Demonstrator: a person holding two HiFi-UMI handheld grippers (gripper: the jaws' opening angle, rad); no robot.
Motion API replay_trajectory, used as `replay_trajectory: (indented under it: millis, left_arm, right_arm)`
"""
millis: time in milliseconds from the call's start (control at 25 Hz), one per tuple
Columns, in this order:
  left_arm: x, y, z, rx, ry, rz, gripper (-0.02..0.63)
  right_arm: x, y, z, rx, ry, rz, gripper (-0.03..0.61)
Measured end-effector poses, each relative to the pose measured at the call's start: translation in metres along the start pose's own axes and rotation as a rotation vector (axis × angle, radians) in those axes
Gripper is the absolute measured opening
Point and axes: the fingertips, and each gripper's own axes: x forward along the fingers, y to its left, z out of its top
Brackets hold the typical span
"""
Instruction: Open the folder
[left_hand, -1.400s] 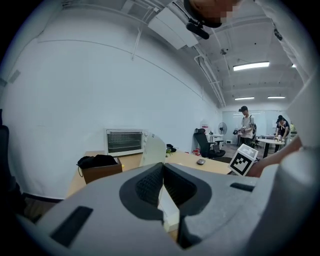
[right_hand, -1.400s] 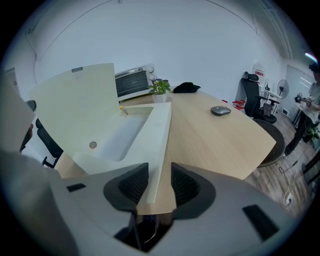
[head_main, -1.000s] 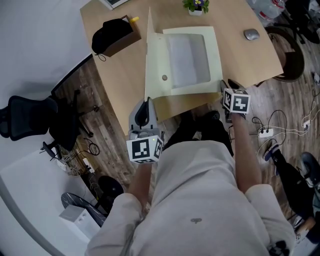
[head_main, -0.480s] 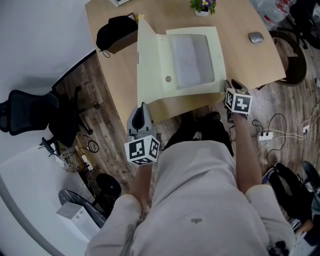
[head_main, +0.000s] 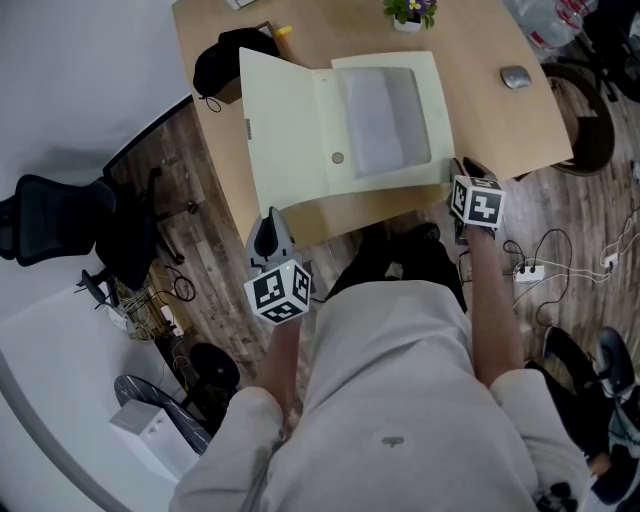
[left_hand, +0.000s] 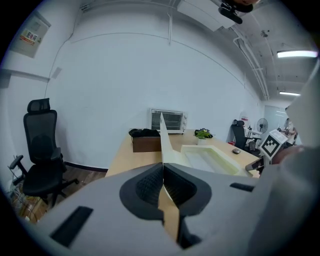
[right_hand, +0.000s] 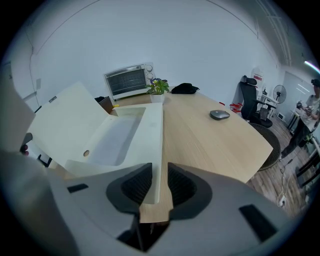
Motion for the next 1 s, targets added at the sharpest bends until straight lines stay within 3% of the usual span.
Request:
replay_trajectory:
  millis: [440,1000]
  left_arm:
    - [0.011,0.03,-0.027,0.077,0.063,0.112,0.006]
    - [0.024,0.057,-0.07,0.13,0.197,0.177,0.006]
  right_arm:
    - [0.001,0.003,-0.001,-0.009,0.005,0.014,0.084]
    - [0.003,0.005,0.003,-0.022,0.0,0.008,0.038]
